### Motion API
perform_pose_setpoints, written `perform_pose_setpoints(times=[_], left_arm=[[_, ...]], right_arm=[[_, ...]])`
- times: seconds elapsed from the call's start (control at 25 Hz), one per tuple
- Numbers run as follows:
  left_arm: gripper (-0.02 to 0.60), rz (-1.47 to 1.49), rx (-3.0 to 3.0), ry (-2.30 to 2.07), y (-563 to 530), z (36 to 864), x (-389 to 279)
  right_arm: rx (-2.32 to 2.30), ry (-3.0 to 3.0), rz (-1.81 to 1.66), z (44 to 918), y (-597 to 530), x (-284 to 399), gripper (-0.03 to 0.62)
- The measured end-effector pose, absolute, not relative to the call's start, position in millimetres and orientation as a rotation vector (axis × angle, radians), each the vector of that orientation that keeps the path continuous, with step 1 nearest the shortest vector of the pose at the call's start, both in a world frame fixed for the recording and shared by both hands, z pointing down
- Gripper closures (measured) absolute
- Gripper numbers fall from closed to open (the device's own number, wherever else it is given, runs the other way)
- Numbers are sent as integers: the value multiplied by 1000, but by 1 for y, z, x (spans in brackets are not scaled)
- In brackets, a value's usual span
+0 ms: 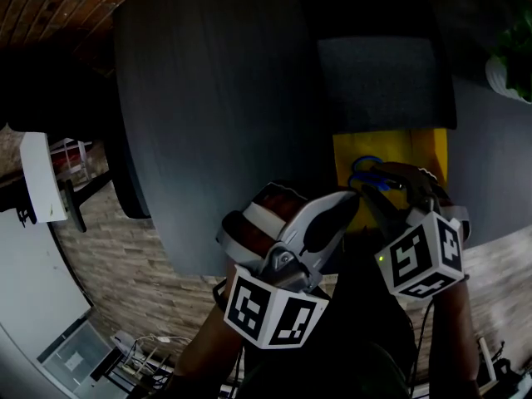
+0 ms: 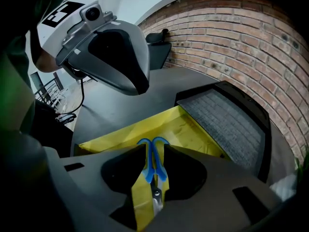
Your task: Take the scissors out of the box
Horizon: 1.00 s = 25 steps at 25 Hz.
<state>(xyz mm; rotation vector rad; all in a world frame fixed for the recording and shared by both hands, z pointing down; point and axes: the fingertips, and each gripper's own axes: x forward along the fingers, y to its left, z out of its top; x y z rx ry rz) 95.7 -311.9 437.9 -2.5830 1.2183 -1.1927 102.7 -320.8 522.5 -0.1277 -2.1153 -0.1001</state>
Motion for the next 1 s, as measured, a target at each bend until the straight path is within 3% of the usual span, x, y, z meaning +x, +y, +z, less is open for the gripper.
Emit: perform_pose_setpoints(times=[1.0], left_arm=[[581, -1220, -2594, 1280, -313, 447, 85]], right_arm=[[-121, -2059, -12, 542, -321, 105, 511]])
